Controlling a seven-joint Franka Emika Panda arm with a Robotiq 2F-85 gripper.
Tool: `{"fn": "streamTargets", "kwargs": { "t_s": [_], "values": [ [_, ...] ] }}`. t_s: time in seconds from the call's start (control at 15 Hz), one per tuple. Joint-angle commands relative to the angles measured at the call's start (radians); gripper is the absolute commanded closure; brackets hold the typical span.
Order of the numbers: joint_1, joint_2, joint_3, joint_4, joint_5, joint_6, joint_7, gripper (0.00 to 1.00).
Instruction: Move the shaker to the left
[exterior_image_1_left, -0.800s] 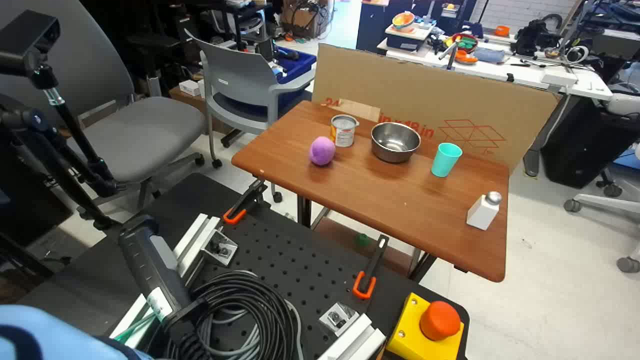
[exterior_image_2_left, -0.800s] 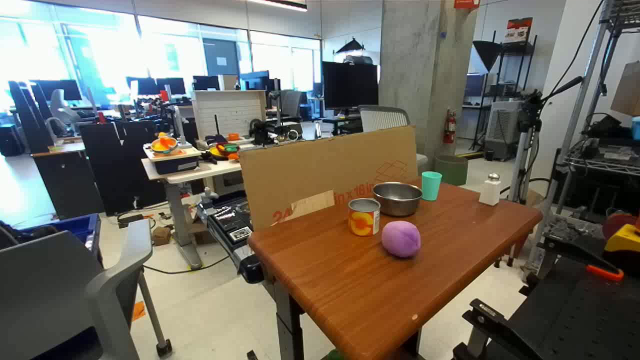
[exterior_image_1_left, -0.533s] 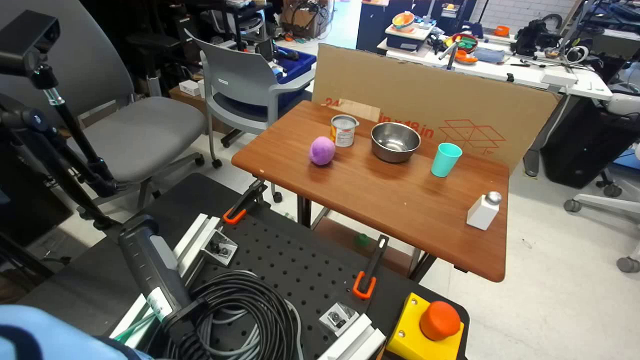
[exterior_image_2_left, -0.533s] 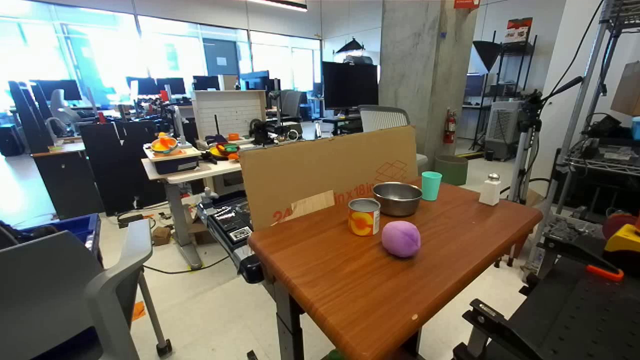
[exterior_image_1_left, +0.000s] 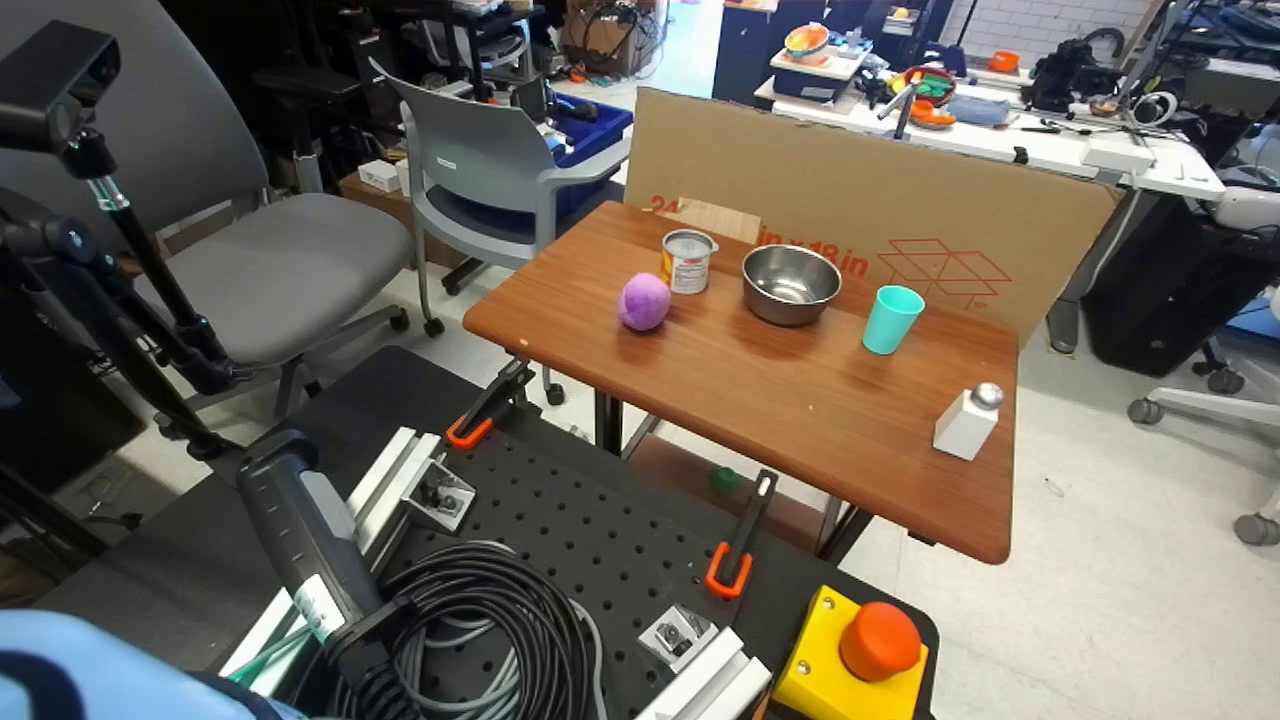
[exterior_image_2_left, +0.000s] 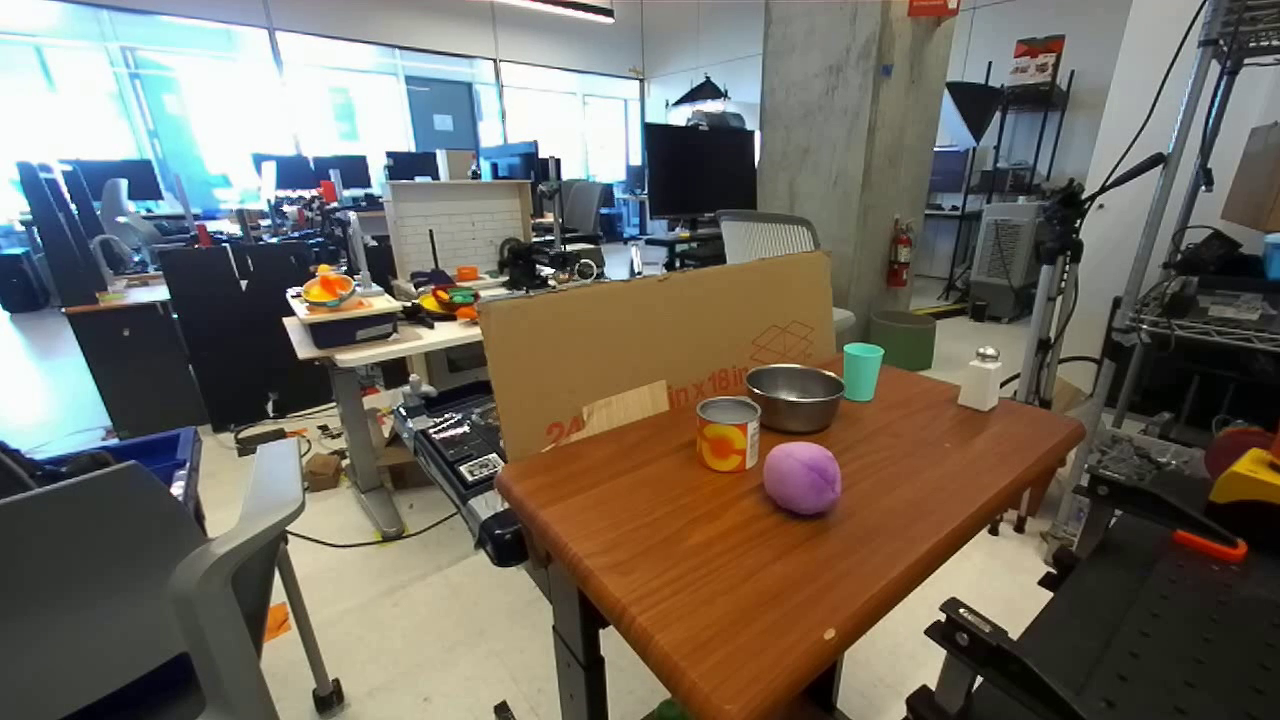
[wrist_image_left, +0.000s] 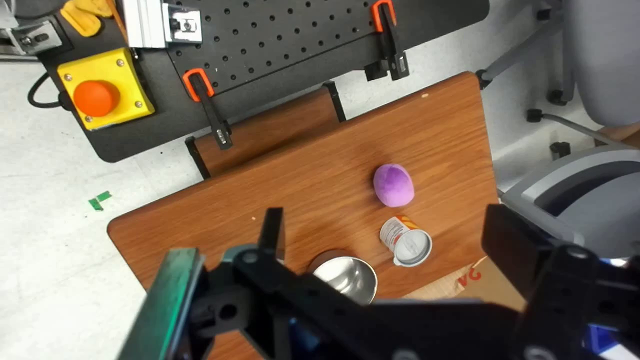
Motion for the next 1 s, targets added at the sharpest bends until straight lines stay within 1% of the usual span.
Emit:
{"fn": "streamTargets", "kwargs": {
  "t_s": [0.0, 0.13, 0.27, 0.4, 0.53, 0.73, 0.93],
  "values": [
    [-0.025, 0.077, 0.016, -0.059, -0.041, 0.192, -0.058, 0.00],
    [-0.033, 0.158, 0.013, -0.083, -0.078, 0.329, -0.070, 0.00],
    [-0.033, 0.260, -0.008, -0.097, -0.105, 0.474, -0.120, 0.00],
    [-0.025, 0.370, -0.037, -0.096, -0.090, 0.614, -0.172, 0.00],
    [-0.015, 0.478, -0.059, -0.073, -0.054, 0.713, -0.215, 0.00],
    [-0.008, 0.616, -0.084, -0.018, 0.040, 0.782, -0.301, 0.00],
    [-0.033, 0.717, -0.067, 0.057, 0.097, 0.784, -0.378, 0.00]
  ]
}}
